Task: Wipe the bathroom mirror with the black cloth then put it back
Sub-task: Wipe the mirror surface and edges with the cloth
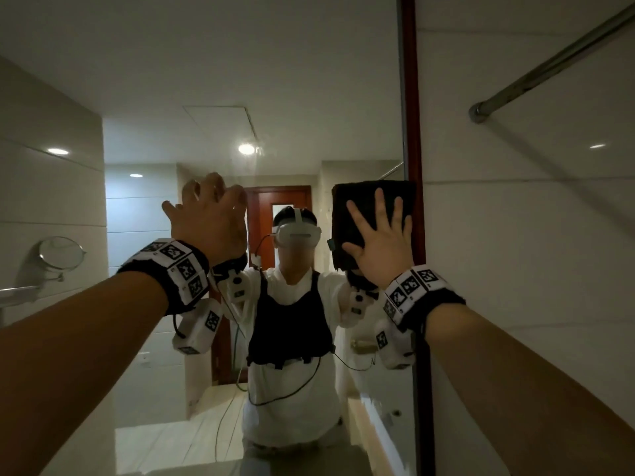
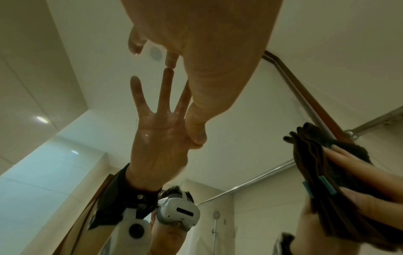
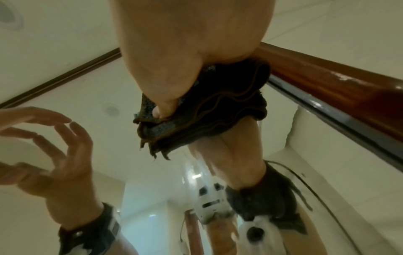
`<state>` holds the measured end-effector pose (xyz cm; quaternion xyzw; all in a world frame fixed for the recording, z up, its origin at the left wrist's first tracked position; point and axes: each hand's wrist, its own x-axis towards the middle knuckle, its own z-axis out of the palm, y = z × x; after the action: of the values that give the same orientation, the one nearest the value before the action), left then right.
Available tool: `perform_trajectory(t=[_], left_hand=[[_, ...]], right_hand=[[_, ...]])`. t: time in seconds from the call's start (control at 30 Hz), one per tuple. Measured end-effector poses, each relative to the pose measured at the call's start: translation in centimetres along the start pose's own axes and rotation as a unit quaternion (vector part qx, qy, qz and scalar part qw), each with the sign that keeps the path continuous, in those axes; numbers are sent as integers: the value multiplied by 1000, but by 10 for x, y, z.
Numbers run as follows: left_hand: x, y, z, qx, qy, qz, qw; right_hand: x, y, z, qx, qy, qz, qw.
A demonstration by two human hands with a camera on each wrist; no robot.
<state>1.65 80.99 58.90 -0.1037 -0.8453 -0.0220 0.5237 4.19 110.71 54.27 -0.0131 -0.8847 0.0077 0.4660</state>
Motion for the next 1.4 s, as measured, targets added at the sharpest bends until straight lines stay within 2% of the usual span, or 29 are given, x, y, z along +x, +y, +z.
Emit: perform_trajectory(t=[0.17, 0.33, 0.53, 0.73, 0.93, 1.07, 1.2, 1.4], left_hand=[[4, 0, -5, 2, -23, 3, 1000], [4, -1, -7, -1, -27, 12, 1000], [7, -6, 4, 9, -8, 20, 1000], [12, -9, 9, 9, 15, 18, 1000], [12, -8, 1, 9, -16, 23, 1000], [8, -7, 2, 6, -7, 21, 1000], [10, -8, 9, 0, 10, 12, 1000], [13, -12, 16, 4, 14, 24, 1000]], right_hand=[[26, -4, -9, -7, 28, 10, 1000], [79, -10, -42, -8, 40, 22, 999], [131, -39, -73, 6, 44, 25, 999], [113, -58, -59, -72, 34, -81, 993], [58, -69, -36, -162, -19, -179, 970], [25, -71, -15, -188, -36, -229, 954], [31, -79, -16, -178, -41, -213, 960], [90, -128, -42, -102, -24, -94, 990]])
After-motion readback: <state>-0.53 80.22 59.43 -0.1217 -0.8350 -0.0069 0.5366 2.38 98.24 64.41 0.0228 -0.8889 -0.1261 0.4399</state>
